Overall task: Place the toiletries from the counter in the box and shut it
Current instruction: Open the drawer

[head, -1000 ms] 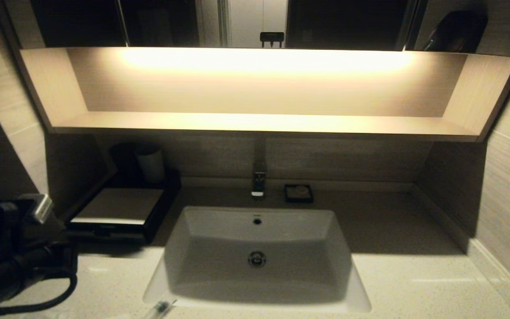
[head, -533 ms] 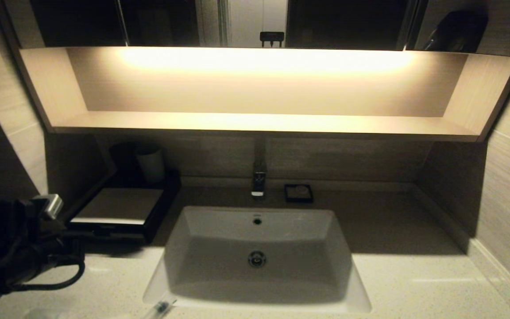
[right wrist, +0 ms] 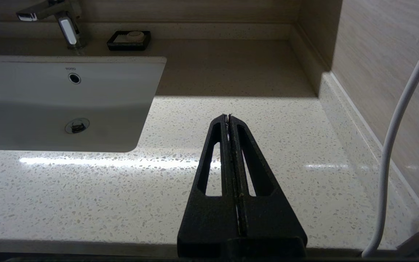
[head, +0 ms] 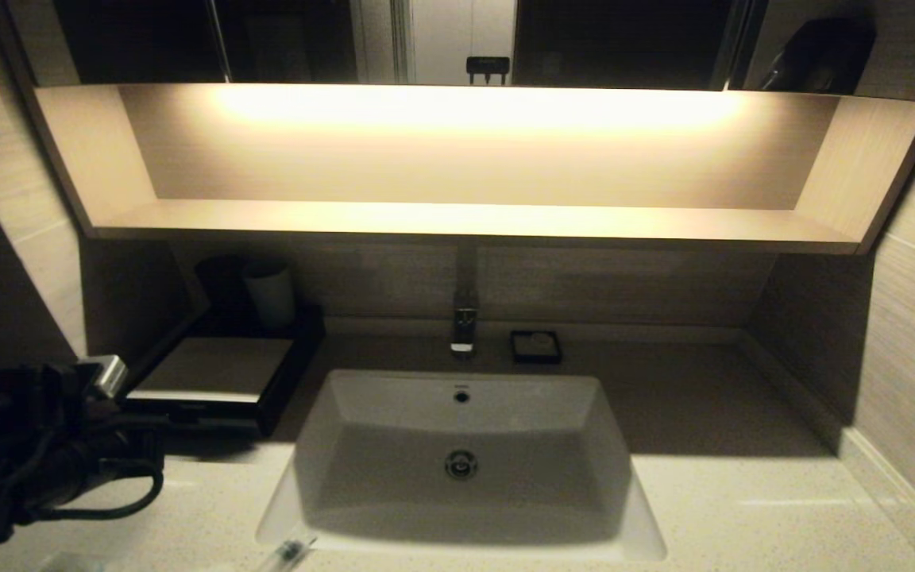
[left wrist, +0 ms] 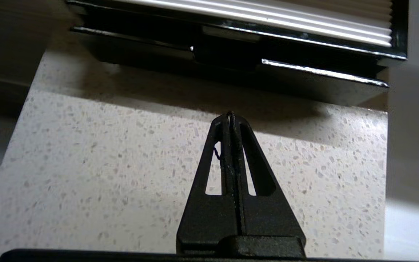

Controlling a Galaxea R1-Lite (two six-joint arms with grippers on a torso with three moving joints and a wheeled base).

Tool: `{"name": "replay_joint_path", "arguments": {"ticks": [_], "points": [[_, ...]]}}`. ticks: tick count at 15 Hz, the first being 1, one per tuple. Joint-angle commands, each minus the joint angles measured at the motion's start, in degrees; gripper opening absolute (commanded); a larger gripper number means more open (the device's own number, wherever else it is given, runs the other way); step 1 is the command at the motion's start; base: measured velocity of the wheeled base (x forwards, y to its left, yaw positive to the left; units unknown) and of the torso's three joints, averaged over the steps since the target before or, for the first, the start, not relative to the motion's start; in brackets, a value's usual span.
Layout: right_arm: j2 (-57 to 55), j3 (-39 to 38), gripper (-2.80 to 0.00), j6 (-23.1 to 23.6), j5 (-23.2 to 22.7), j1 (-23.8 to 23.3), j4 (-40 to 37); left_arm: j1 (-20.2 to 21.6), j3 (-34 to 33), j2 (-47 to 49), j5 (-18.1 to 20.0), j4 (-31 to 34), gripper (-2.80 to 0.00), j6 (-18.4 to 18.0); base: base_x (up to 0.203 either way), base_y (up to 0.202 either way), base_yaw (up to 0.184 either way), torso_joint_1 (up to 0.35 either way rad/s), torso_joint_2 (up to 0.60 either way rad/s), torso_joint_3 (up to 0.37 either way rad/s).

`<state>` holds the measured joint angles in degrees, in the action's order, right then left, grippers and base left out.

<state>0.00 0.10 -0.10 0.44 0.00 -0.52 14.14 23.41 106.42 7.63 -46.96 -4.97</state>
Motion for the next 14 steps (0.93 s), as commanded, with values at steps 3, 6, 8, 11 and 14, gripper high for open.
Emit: {"name": "replay_joint_path", "arguments": {"ticks": [3, 6, 8, 11, 14], "points": [[0.0, 0.0, -2.8, 0.0, 0.0, 0.0, 0.0, 0.0, 0.3, 4.5, 0.1, -5.9, -2.8, -0.2, 0.0, 0.0, 0.0, 0.0, 0.0, 0.0], [0.0, 0.0, -2.8, 0.0, 0.0, 0.0, 0.0, -0.1, 0.3, 6.4, 0.2, -8.9, -2.8, -0.6, 0.0, 0.0, 0.0, 0.0, 0.0, 0.0], [0.0, 0.0, -2.8, 0.0, 0.0, 0.0, 0.0, -0.1, 0.3, 6.9, 0.2, -9.9, -2.8, -0.7, 0.0, 0.0, 0.0, 0.0, 0.0, 0.0], [0.0, 0.0, -2.8, 0.0, 0.0, 0.0, 0.0, -0.2, 0.5, 7.0, 0.3, -10.1, -2.8, -0.7, 0.0, 0.0, 0.0, 0.0, 0.0, 0.0], [0.0, 0.0, -2.8, 0.0, 0.0, 0.0, 0.0, -0.3, 0.7, 8.7, 0.5, -11.6, -2.8, -0.7, 0.0, 0.0, 0.0, 0.0, 0.0, 0.0]]}}
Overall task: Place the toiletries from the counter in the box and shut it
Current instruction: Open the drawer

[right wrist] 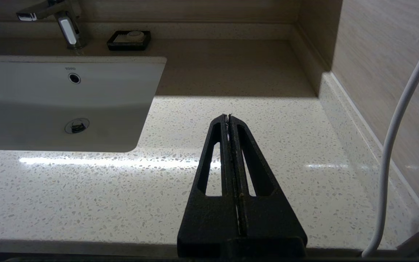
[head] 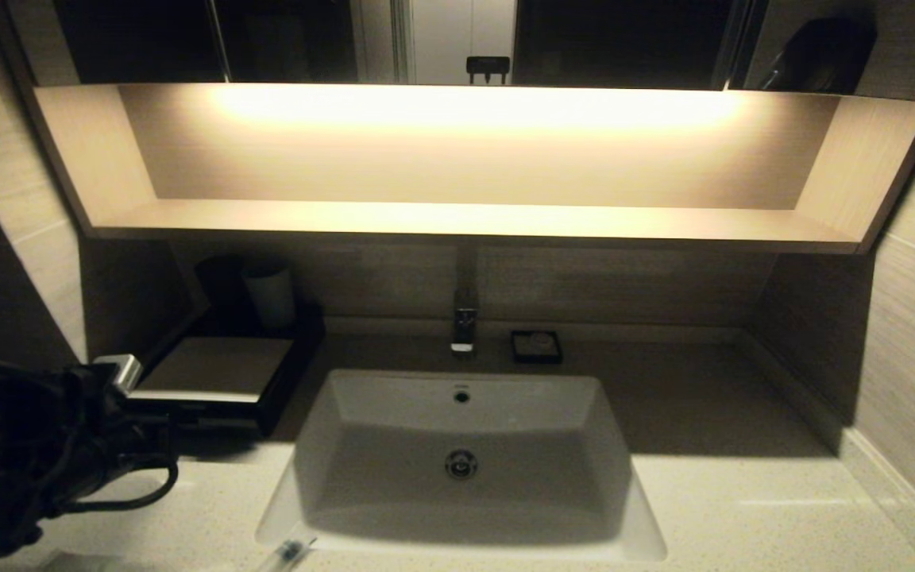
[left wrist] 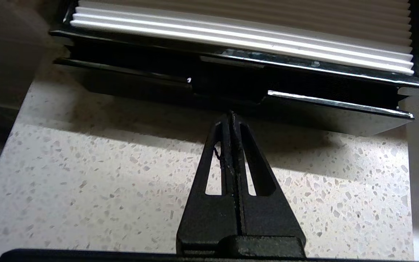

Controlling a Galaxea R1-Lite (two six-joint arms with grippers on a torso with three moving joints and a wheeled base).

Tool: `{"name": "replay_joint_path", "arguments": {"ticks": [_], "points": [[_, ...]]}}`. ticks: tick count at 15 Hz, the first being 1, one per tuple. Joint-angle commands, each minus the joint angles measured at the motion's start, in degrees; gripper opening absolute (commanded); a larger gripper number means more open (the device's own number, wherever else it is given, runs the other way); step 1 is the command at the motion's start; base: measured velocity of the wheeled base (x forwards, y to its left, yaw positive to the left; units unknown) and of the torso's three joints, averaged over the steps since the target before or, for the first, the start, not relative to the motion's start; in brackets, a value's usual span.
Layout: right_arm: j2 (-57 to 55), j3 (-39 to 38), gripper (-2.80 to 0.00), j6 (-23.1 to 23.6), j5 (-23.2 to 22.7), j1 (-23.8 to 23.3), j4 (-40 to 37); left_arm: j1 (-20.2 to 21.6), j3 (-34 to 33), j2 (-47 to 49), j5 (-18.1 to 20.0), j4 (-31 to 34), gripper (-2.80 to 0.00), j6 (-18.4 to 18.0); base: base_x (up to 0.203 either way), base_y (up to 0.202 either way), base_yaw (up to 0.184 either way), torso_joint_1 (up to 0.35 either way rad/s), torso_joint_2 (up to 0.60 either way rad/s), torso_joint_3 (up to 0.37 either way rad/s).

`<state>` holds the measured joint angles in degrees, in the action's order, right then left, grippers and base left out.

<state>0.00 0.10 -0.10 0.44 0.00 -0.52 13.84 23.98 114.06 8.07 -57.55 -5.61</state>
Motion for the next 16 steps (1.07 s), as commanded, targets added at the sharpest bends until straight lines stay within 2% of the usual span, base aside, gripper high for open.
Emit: {"name": "replay_joint_path", "arguments": {"ticks": [1, 4, 16], "points": [[0.0, 0.0, -2.8, 0.0, 0.0, 0.0, 0.0, 0.0, 0.1, 2.2, 0.0, -2.8, -2.8, -0.1, 0.0, 0.0, 0.0, 0.0, 0.0, 0.0], [0.0, 0.0, -2.8, 0.0, 0.0, 0.0, 0.0, -0.2, -0.2, 4.3, 0.0, -6.1, -2.8, -0.6, 0.0, 0.0, 0.0, 0.0, 0.0, 0.0], [0.0, 0.0, -2.8, 0.0, 0.0, 0.0, 0.0, -0.2, 1.2, 5.2, 0.1, -6.4, -2.8, -0.6, 0.0, 0.0, 0.0, 0.0, 0.0, 0.0]]}}
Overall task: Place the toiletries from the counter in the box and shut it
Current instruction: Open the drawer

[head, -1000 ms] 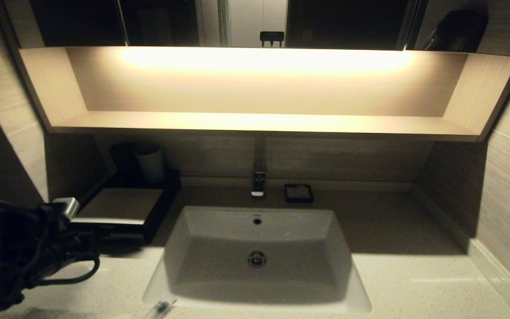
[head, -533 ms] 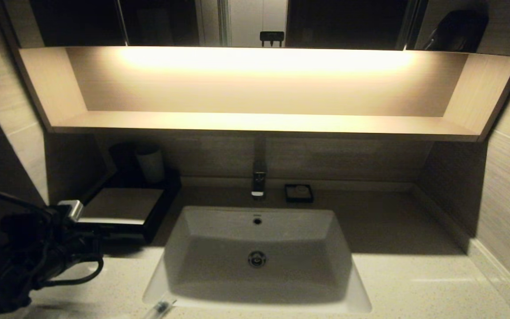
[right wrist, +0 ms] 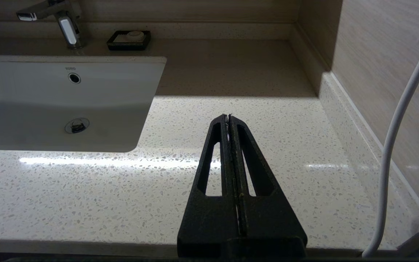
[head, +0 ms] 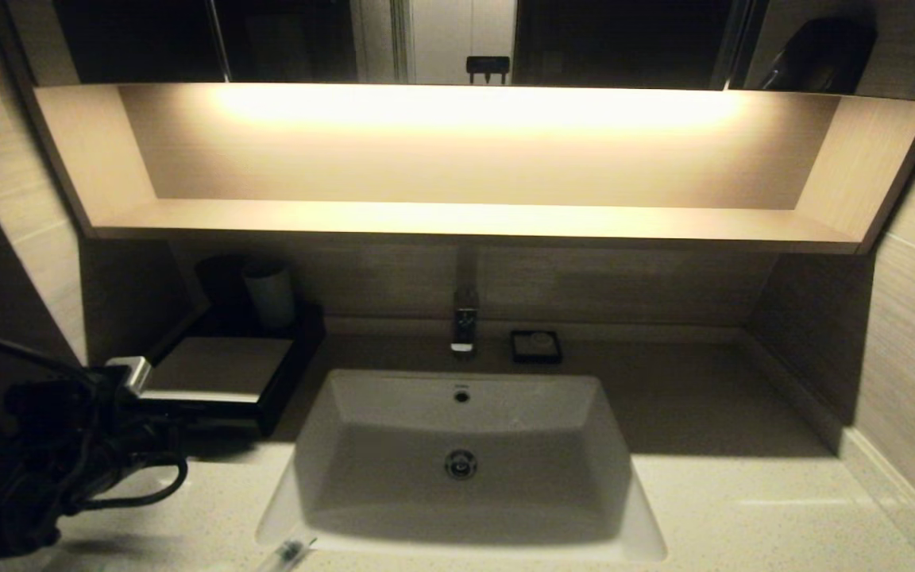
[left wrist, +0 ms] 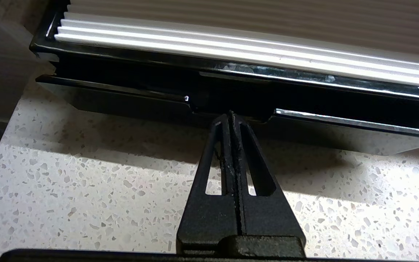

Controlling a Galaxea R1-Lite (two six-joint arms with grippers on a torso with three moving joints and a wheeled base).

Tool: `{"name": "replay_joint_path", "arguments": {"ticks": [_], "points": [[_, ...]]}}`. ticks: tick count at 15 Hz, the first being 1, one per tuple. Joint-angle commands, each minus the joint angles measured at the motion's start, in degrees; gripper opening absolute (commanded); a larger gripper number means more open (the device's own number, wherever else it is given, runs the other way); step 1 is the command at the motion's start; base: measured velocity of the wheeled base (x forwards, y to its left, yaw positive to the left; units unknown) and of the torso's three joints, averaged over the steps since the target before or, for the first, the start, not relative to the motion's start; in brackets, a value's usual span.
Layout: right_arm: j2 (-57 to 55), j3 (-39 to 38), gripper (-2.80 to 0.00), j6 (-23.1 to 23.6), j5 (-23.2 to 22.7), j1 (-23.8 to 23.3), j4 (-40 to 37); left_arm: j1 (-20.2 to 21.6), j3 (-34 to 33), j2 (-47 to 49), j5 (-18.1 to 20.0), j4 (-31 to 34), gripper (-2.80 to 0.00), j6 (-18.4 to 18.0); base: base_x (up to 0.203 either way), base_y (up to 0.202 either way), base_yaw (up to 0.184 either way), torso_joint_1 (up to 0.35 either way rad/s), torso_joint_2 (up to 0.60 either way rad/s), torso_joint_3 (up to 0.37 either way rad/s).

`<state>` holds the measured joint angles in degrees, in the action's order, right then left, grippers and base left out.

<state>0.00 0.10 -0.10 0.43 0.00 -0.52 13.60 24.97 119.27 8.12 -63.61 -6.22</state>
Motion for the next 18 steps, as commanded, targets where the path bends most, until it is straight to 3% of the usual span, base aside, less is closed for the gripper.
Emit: {"name": "replay_joint_path", "arguments": {"ticks": [1, 18], "points": [[0.0, 0.0, -2.8, 0.0, 0.0, 0.0, 0.0, 0.0, 0.3, 0.2, 0.1, -0.4, -2.8, 0.0, 0.0, 0.0, 0.0, 0.0, 0.0, 0.0], [0.0, 0.0, -2.8, 0.0, 0.0, 0.0, 0.0, -0.1, 2.5, 2.4, 0.1, -1.2, -2.8, 0.1, 0.0, 0.0, 0.0, 0.0, 0.0, 0.0]]}}
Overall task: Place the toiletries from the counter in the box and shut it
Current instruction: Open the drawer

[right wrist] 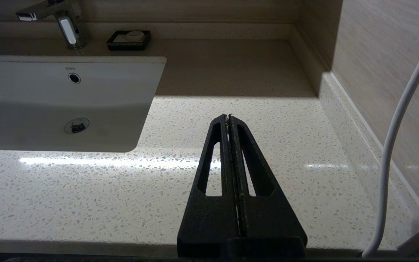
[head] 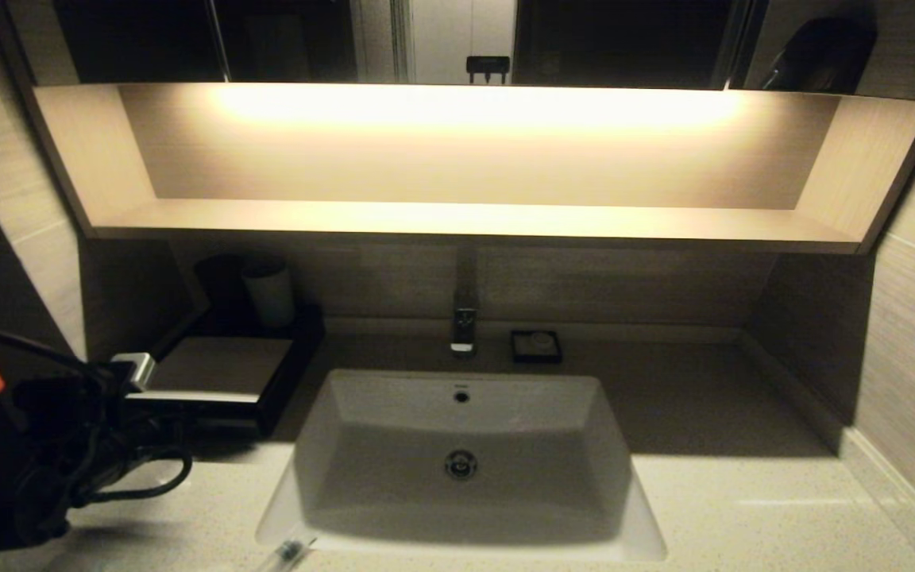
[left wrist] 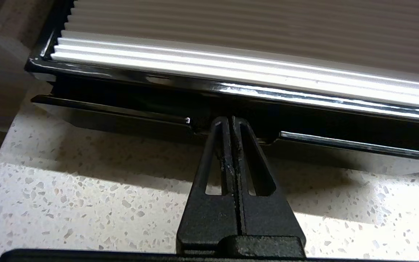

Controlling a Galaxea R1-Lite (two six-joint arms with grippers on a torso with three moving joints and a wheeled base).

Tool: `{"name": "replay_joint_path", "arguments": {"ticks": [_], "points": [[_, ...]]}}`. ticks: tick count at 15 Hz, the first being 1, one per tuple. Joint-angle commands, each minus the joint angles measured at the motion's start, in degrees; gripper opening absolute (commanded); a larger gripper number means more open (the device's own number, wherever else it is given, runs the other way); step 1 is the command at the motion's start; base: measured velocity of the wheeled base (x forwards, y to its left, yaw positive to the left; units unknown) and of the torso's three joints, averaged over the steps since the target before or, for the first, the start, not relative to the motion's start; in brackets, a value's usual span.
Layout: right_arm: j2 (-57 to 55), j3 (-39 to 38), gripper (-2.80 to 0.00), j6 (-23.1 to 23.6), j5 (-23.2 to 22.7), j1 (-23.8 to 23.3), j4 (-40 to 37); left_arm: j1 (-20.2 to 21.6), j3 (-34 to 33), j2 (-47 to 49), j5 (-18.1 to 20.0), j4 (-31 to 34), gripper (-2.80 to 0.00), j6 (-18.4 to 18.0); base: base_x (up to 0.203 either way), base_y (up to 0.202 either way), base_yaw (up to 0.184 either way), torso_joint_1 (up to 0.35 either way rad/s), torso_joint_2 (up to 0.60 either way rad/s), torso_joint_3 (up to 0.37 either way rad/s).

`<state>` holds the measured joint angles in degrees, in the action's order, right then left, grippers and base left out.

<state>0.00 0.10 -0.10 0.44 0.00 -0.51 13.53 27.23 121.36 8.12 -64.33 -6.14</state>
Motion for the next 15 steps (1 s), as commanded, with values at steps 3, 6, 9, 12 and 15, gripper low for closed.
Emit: {"name": "replay_joint_path", "arguments": {"ticks": [3, 6, 9, 12, 15], "points": [[0.0, 0.0, -2.8, 0.0, 0.0, 0.0, 0.0, 0.0, 0.2, 0.4, 0.1, -0.9, -2.8, 0.0, 0.0, 0.0, 0.0, 0.0, 0.0, 0.0], [0.0, 0.0, -2.8, 0.0, 0.0, 0.0, 0.0, -0.1, 0.2, 1.3, 0.1, -2.1, -2.8, 0.1, 0.0, 0.0, 0.0, 0.0, 0.0, 0.0], [0.0, 0.0, -2.8, 0.0, 0.0, 0.0, 0.0, -0.1, 0.2, 1.4, 0.1, -2.4, -2.8, 0.0, 0.0, 0.0, 0.0, 0.0, 0.0, 0.0], [0.0, 0.0, -2.8, 0.0, 0.0, 0.0, 0.0, -0.1, 0.2, 1.5, 0.1, -2.4, -2.8, -0.1, 0.0, 0.0, 0.0, 0.0, 0.0, 0.0], [0.0, 0.0, -2.8, 0.0, 0.0, 0.0, 0.0, -0.1, 0.4, 1.7, 0.1, -2.5, -2.8, -0.1, 0.0, 0.0, 0.0, 0.0, 0.0, 0.0]]}}
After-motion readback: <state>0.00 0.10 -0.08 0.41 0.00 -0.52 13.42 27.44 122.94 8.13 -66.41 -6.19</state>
